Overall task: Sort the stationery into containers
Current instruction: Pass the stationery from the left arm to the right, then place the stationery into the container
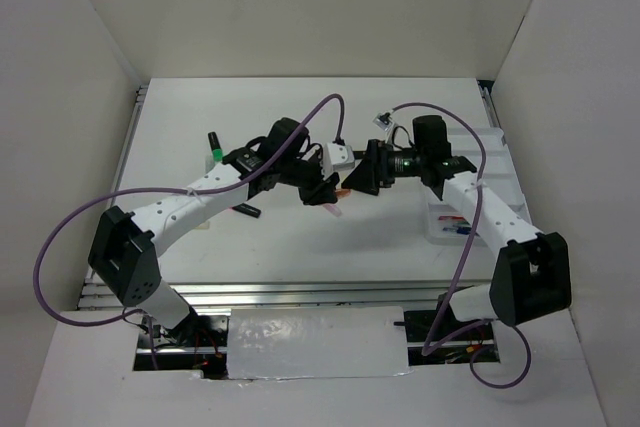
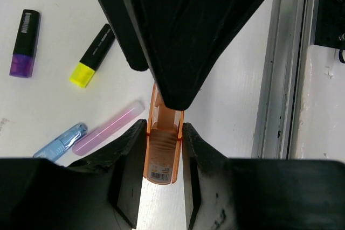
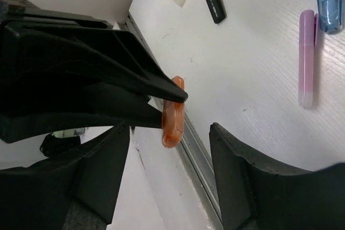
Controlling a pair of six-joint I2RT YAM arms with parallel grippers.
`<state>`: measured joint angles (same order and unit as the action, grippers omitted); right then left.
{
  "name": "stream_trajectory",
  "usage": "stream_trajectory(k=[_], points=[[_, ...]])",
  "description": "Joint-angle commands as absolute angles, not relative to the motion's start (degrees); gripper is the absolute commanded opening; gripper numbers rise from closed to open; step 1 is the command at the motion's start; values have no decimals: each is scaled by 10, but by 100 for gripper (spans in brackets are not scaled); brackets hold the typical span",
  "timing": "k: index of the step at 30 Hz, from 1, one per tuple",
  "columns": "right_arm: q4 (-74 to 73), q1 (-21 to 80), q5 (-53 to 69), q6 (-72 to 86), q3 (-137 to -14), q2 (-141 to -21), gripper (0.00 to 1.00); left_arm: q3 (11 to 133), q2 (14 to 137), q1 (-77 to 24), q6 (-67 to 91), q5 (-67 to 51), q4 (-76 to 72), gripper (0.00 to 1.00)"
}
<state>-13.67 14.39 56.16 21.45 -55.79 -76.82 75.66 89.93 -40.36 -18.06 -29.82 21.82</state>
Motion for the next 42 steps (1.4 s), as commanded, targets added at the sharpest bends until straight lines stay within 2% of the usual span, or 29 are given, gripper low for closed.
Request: stream_trajectory(k=[1,5,12,15,16,17,20,24,29,32,34,36,37,42], points=[[-134,155,566,211,-560,-782,67,785,897,-410,-171,-299,204,3],[-134,168,566,207,-561,-787,52,791,900,-411,-172,-291,204,3],[-163,182,579,189,-561,-805,35,789,903,-412,-171,-273,197,3],[-162,179,578,185,-562,-802,25,788,902,-413,-172,-273,200,4],[-163,177,578,180,-563,-800,20,788,900,-413,-171,-272,201,7],[-166,166,577,178,-569,-797,17,787,898,-414,-170,-269,202,21],[-204,137,577,145,-585,-793,9,780,893,-415,-165,-248,203,44],[-323,14,563,27,-617,-783,3,760,877,-412,-171,-221,211,52],[-477,-158,540,-126,-684,-797,1,735,859,-396,-163,-207,214,61],[-577,-256,505,-213,-720,-830,0,726,855,-388,-157,-193,213,78],[-600,-311,478,-251,-742,-862,0,721,854,-385,-155,-180,213,80],[-613,-334,466,-261,-756,-890,0,717,853,-381,-142,-173,207,81],[-613,-349,457,-258,-768,-917,0,715,855,-374,-135,-171,203,87],[-594,-358,445,-211,-779,-972,0,716,862,-318,-84,-179,196,95]])
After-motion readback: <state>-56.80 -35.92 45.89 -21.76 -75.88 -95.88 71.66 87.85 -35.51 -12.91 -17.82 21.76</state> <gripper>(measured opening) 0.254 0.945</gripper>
